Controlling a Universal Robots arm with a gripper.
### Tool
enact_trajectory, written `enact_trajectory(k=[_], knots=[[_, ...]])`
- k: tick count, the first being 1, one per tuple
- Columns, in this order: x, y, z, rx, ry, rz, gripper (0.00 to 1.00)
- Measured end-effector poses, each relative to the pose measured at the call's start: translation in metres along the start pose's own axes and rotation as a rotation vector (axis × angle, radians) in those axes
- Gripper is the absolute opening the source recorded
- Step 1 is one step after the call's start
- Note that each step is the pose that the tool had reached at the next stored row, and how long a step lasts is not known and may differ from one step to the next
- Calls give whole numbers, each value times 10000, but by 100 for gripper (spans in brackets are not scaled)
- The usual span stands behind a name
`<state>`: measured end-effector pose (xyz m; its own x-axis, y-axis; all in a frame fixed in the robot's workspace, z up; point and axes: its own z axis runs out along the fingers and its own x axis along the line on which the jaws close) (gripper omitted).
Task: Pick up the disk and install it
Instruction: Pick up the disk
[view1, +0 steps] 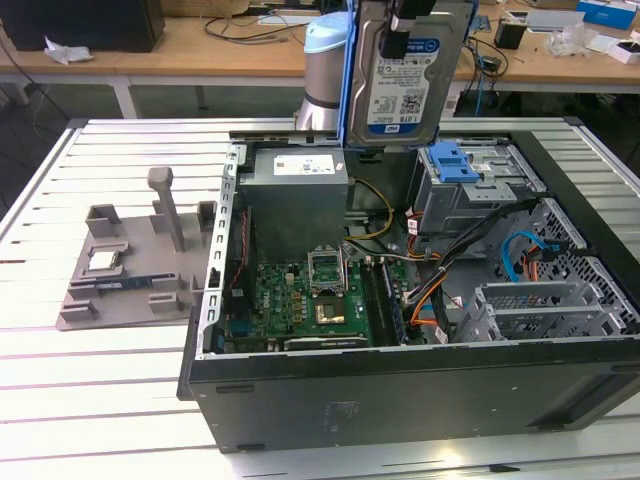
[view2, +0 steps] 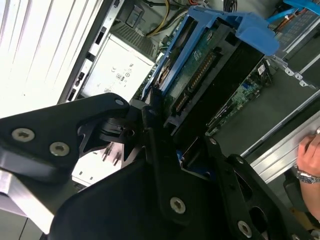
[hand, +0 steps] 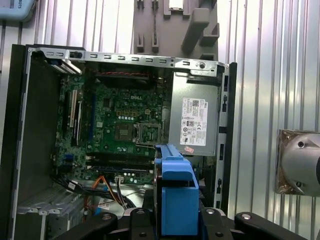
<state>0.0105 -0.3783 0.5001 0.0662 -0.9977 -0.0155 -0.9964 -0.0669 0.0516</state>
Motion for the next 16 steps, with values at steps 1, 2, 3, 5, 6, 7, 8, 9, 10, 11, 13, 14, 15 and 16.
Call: enact_trajectory(k=[1, 2, 3, 5, 6, 7, 8, 9, 10, 11, 13, 14, 15, 16], knots=[[10, -2, 3, 0, 4, 0, 37], [19, -4, 6, -1, 7, 0, 37], [33, -6, 10, -1, 12, 1, 37], [103, -21, 34, -2, 36, 2, 37], [138, -28, 46, -4, 48, 3, 37], [188, -40, 64, -5, 67, 4, 37], [203, -43, 70, -5, 72, 4, 37], [210, -45, 73, -5, 75, 4, 37], [218, -47, 75, -5, 78, 4, 37], [225, -49, 78, -6, 82, 4, 37], [249, -54, 86, -6, 92, 5, 37], [264, -58, 91, -7, 101, 6, 37], [271, -59, 93, -7, 106, 5, 37], [280, -61, 95, -7, 113, 6, 37]])
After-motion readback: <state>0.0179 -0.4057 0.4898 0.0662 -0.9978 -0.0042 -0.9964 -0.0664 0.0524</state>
